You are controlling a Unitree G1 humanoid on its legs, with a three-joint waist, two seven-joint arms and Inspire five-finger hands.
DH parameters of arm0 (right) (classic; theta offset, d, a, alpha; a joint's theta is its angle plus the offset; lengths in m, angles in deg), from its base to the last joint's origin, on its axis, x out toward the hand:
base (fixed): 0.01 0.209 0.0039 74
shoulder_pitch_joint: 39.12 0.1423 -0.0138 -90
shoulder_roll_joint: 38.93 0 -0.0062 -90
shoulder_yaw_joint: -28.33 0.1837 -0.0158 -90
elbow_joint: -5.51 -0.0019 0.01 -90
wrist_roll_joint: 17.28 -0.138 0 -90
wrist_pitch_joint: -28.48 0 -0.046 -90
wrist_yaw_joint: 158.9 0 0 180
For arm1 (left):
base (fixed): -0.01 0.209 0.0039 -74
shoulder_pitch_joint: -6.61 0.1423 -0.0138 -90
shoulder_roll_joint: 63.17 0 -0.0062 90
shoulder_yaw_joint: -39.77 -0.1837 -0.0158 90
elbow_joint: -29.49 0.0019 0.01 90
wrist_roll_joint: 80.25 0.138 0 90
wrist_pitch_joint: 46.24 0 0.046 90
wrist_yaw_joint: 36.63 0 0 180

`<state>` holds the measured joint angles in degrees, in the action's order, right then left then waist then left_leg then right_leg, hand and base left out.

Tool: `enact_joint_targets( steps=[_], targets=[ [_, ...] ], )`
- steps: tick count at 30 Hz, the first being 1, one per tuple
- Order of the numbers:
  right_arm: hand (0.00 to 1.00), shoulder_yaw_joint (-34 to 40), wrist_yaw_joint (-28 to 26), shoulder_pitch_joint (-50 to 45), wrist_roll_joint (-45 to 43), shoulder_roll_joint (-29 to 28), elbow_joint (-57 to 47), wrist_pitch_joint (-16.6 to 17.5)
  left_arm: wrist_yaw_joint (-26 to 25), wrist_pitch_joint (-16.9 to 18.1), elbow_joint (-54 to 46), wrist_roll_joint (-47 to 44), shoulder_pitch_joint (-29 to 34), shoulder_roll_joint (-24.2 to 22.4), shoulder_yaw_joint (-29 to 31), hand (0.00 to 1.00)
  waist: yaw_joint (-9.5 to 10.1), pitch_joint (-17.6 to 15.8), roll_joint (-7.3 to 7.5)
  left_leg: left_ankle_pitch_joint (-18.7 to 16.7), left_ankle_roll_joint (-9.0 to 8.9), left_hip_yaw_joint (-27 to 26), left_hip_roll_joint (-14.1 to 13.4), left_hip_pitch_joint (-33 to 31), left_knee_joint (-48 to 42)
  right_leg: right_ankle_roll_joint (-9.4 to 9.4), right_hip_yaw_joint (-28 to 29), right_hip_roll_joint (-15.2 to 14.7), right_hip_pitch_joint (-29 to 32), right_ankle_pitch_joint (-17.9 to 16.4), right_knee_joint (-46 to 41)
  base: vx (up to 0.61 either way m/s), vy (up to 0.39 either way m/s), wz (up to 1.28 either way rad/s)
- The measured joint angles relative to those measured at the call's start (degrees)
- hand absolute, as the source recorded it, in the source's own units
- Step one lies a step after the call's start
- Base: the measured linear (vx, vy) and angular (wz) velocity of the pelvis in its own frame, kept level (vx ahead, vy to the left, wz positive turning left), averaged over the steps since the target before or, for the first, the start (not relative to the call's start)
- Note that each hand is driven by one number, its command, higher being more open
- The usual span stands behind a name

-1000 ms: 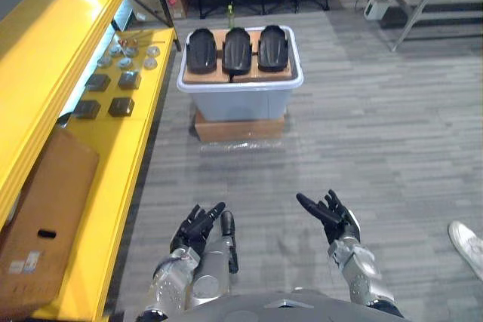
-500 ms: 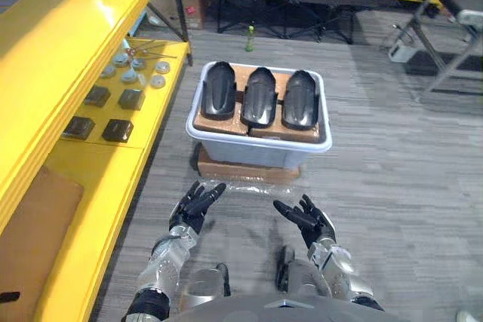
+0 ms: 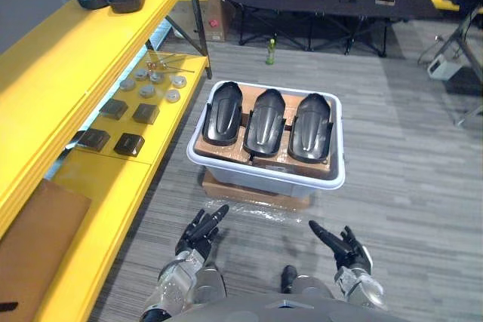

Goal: Walk over and take three plastic housings, then place them on the shelf

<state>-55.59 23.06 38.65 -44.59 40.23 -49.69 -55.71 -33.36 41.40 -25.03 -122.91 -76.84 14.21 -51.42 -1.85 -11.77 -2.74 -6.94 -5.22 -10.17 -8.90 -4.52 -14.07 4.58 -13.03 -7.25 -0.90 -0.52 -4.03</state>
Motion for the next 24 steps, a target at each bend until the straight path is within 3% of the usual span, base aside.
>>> enact_joint_targets(
  steps=[6,11,13,16,21,24],
  targets=[
    [1.0,-0.14,0.96,-5.21,0.56,-3.66,-8.45,0.15,-0.28,-0.41,-0.25,2.33,-0.71,2.82,-0.19,1.0,-0.03,-0.1,1.56,0.0,0.56,-2.99,2.09,2.91,2.41,1.33,1.25,-1.65,-1.4,0.89,2.19,0.14,0.075,-0.18],
    [1.0,1.25,2.82,-6.19,0.09,-3.63,-13.33,4.59,-0.15,-1.55,-2.25,2.27,2.26,3.7,-0.31,1.0,-0.13,0.19,2.69,-0.58,0.64,-5.0,1.52,5.1,2.5,1.47,2.34,-1.55,-2.3,0.98,2.19,0.04,0.008,-0.22],
    [1.0,3.97,7.13,-3.01,3.17,-3.22,-13.34,5.99,-0.04,-2.42,-2.15,2.8,3.31,3.52,-1.65,1.0,0.01,0.55,3.46,-1.31,0.52,-5.53,1.17,5.3,2.19,1.5,2.82,-1.32,-2.21,1.0,2.18,-0.07,-0.006,-0.16],
    [1.0,8.85,11.48,1.91,4.56,-1.31,-13.32,5.36,0.51,-3.12,-2.16,2.84,5.27,3.36,-2.77,1.0,0.15,0.63,3.32,-3.19,0.78,-5.91,0.81,5.35,0.69,1.77,3.87,-1.13,-2.17,1.21,2.17,-0.11,0.027,-0.17],
    [1.0,13.62,11.91,8.68,4.26,7.33,-12.24,1.52,1.05,-3.99,-2.24,2.76,6.5,3.38,-3.0,1.0,0.33,0.79,2.23,-5.72,1.26,-4.09,0.0,-0.68,-5.46,2.17,2.3,-1.13,0.24,0.99,1.88,-0.15,0.032,0.09],
    [1.0,15.36,13.19,19.85,3.8,14.66,-6.31,0.05,1.94,-2.94,-2.09,2.65,2.4,3.77,-2.98,1.0,1.27,-4.53,0.06,-6.74,2.65,-0.73,-1.53,-8.06,-13.66,1.2,-0.11,-0.93,5.45,0.52,-4.91,-0.16,0.056,0.34]
  ],
)
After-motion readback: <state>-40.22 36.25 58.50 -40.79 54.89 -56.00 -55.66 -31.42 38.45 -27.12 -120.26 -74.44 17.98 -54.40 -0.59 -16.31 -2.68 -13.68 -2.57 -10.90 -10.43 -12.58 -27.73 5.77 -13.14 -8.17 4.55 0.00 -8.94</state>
